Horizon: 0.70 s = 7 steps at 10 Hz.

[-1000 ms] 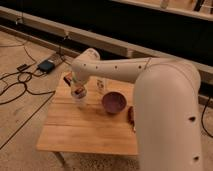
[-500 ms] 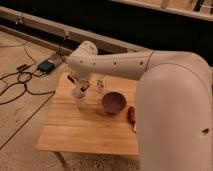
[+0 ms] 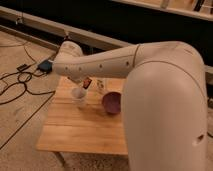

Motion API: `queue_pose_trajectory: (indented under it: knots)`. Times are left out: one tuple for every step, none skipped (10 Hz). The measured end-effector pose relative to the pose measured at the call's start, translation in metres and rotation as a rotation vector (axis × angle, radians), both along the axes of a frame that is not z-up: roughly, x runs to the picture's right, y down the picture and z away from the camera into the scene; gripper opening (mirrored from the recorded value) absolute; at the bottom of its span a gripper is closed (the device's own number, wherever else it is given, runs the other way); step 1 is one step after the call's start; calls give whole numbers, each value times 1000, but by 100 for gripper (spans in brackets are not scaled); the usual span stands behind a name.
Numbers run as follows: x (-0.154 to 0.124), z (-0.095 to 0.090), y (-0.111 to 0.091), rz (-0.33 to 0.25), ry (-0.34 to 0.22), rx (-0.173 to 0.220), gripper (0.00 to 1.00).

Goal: Place the eraser in the ceramic cup

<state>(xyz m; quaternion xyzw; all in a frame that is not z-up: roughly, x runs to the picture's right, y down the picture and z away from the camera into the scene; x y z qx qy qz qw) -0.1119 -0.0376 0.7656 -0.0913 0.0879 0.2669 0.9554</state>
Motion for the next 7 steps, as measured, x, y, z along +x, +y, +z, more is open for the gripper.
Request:
queue_pose_trajectory:
  knots:
    - [0,-2,1,-39,24,9,0]
    - [1,-4,2,-89,62,21,0]
    - [-1,-6,0,-100,76,24,0]
    - [-1,-7,-1,-97,88,27,0]
    - [-5,-8,-2,-52,90,18,0]
    - [-7,-8,-2,-1,83,3,0]
    - [-10,-9,-3,76,70,-23,0]
